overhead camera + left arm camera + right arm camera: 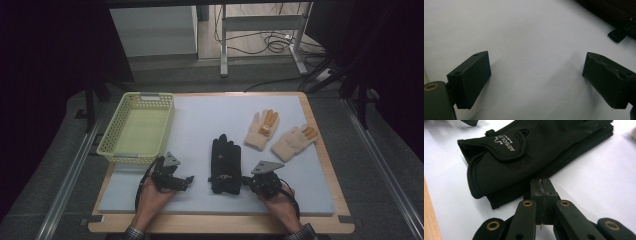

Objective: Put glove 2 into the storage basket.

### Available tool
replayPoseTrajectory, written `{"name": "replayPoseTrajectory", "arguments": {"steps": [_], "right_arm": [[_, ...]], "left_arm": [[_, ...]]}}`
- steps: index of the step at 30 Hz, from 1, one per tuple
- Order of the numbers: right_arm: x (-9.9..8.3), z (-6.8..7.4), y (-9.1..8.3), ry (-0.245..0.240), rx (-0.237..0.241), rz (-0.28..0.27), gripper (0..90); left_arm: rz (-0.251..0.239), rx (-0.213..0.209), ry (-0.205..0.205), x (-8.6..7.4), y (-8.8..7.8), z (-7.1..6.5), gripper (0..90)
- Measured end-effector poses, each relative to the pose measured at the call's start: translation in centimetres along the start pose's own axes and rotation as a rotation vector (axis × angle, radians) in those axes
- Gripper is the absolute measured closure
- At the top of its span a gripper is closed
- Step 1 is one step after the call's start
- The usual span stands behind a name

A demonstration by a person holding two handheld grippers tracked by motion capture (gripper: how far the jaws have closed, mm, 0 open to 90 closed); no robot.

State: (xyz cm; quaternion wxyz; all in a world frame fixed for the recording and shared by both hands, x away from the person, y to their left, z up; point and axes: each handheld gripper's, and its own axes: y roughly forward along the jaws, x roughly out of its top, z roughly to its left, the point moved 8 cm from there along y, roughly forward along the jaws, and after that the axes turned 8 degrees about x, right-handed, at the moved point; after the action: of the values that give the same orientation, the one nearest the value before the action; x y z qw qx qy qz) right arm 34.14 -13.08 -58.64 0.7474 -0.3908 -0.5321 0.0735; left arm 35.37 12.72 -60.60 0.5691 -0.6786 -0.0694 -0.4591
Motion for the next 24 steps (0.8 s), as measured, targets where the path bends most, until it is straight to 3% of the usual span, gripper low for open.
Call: {"name": "replayPoseTrajectory", "arguments": {"steps": [6,15,24], "right_arm": [[0.4,0.8,0.8,-0.013,0.021,-0.005,88.5],[1.8,2.1,2.8,-0.047,0.045,0.002,88.4],[3.4,2.5,4.8,-0.071,0.048,0.006,88.3]], "left_arm": [[0.031,0.026,-0.007,-0.8,-0.9,1.0,7.0],[0.015,0.006,-0.030,-2.0,-1.3,1.9,3.1],[0.015,-0.002,-0.021,-2.0,-1.3,1.9,3.7]]}}
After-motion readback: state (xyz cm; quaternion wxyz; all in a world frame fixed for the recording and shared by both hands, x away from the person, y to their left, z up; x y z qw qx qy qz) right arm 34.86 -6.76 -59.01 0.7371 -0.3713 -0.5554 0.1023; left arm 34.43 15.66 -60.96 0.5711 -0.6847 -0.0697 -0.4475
